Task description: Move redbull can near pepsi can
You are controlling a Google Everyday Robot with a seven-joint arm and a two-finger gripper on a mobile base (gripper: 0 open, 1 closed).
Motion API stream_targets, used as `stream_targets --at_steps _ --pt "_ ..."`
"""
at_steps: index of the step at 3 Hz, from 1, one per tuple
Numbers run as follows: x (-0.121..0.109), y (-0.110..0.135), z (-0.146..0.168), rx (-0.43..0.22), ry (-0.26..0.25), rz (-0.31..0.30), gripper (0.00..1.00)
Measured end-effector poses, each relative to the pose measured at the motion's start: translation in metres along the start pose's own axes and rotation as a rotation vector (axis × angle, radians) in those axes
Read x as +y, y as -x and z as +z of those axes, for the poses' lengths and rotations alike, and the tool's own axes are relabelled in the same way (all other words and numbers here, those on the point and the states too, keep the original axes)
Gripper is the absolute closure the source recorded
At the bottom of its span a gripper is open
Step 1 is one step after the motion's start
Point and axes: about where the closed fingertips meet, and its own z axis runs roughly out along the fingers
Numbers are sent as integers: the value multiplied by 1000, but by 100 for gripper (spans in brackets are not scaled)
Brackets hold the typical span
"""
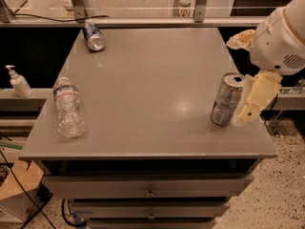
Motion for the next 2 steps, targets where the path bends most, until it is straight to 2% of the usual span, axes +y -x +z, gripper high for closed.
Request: stream_targets --at_steps 1,2 --pt "-15 -5 19 6 -17 -15 0" --pt "-25 -14 39 28 -10 -18 0"
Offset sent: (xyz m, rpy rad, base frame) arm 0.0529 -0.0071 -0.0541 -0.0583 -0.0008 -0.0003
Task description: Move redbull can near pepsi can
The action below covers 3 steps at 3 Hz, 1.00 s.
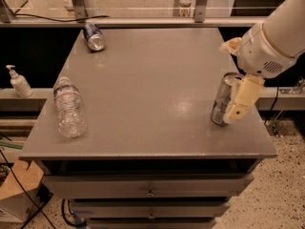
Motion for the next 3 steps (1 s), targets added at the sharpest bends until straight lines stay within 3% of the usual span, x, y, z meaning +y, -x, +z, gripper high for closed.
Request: stream_targets --at_steps 1,3 --pt "-1 -8 13 36 20 9 16" --pt "3 -10 10 59 9 21 63"
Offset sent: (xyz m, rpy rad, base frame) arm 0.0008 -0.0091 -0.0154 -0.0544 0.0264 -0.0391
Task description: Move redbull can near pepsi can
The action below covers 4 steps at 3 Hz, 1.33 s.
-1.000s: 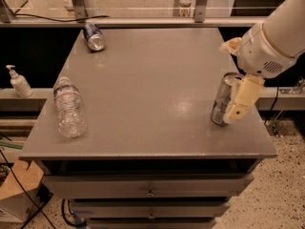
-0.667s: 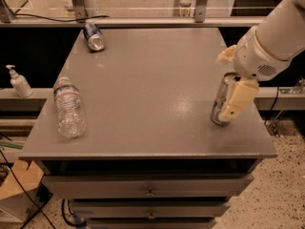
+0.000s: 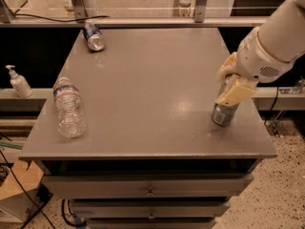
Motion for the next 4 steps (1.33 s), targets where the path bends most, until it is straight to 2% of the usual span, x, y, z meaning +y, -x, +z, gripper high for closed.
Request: stream_targets --at_steps 1,2,3,4 --pt "1 1 1 -4 8 8 86" --pt "-1 6 1 -49 22 21 100" --pt "-15 24 -14 -167 16 9 100" --pt "-35 61 -38 -288 -15 -49 100"
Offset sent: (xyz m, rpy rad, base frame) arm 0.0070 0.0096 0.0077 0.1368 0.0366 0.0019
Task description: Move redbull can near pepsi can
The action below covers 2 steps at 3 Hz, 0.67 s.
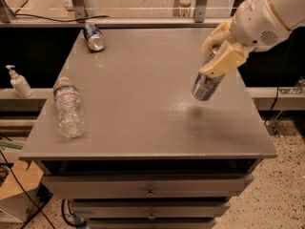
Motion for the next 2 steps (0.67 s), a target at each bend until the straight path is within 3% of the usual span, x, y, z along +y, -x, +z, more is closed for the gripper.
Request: stream_targets --at_steps 2 --pt "-3 10 -1 -30 -25 14 100"
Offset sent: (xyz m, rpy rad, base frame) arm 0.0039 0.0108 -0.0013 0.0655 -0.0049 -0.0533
